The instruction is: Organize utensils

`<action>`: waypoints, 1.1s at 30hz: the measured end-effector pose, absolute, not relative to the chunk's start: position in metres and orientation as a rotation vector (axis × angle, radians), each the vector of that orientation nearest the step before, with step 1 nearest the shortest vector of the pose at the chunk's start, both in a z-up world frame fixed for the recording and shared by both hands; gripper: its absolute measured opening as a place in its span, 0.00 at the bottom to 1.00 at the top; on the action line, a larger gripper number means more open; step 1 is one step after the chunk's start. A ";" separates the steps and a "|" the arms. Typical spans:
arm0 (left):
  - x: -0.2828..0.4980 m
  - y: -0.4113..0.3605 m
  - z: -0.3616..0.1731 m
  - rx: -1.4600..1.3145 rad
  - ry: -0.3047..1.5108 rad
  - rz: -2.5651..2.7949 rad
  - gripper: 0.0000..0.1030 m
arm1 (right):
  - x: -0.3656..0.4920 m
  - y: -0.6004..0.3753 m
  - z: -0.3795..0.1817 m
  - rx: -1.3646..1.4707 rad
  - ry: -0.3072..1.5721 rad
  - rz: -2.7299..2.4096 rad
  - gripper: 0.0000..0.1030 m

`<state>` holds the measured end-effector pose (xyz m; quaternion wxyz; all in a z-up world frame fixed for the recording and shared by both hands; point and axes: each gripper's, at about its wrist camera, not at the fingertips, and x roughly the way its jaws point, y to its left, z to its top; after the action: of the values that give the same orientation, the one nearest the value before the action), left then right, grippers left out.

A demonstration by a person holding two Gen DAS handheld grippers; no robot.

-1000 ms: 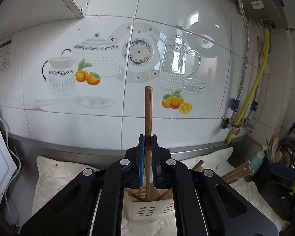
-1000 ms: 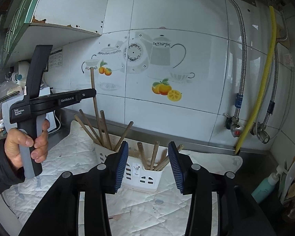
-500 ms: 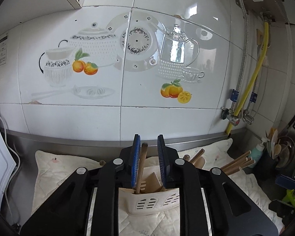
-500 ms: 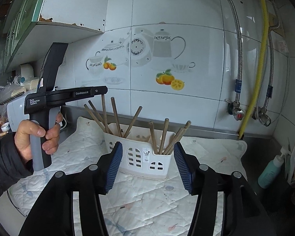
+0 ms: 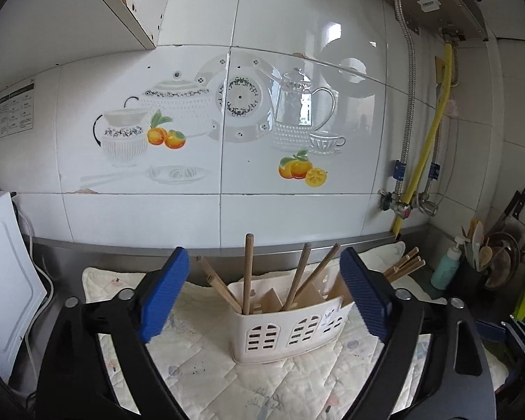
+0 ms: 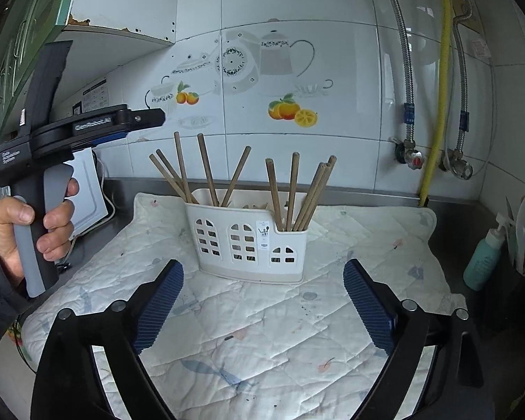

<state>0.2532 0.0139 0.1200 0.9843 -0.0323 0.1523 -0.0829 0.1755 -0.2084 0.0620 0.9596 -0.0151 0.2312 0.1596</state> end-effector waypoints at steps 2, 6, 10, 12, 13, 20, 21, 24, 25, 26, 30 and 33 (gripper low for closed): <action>0.240 0.016 0.116 -0.064 0.305 -0.171 0.95 | 0.172 -0.210 0.057 -0.016 0.481 0.319 0.88; 0.220 0.022 0.105 -0.052 0.320 -0.149 0.95 | 0.166 -0.212 0.049 0.006 0.508 0.313 0.90; 0.198 0.031 0.093 -0.050 0.335 -0.117 0.95 | 0.157 -0.209 0.046 -0.013 0.515 0.298 0.92; 0.187 0.035 0.088 -0.051 0.339 -0.105 0.95 | 0.153 -0.208 0.045 -0.005 0.516 0.299 0.93; 0.181 0.037 0.085 -0.048 0.344 -0.096 0.95 | 0.151 -0.208 0.044 0.001 0.518 0.300 0.93; 0.140 0.043 0.064 -0.011 0.366 -0.050 0.95 | 0.136 -0.208 0.039 0.025 0.538 0.257 0.93; 0.135 0.044 0.061 -0.013 0.372 -0.049 0.95 | 0.133 -0.207 0.039 0.015 0.536 0.247 0.93; 0.121 0.048 0.052 -0.013 0.385 -0.043 0.95 | 0.125 -0.206 0.037 0.015 0.539 0.233 0.93; 0.117 0.049 0.050 -0.016 0.391 -0.039 0.95 | 0.123 -0.205 0.036 0.020 0.541 0.237 0.93; 0.112 0.050 0.048 -0.019 0.392 -0.035 0.95 | 0.120 -0.206 0.035 0.024 0.542 0.236 0.93; 0.099 0.053 0.043 -0.012 0.390 -0.009 0.95 | 0.113 -0.204 0.033 0.032 0.547 0.235 0.93; 0.092 0.054 0.040 -0.023 0.393 -0.005 0.95 | 0.108 -0.204 0.033 0.033 0.546 0.232 0.93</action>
<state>0.0923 0.0543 0.0402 0.9807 -0.0113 0.1953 -0.0024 0.1081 -0.2038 0.0328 0.9562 0.0162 0.2688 0.1144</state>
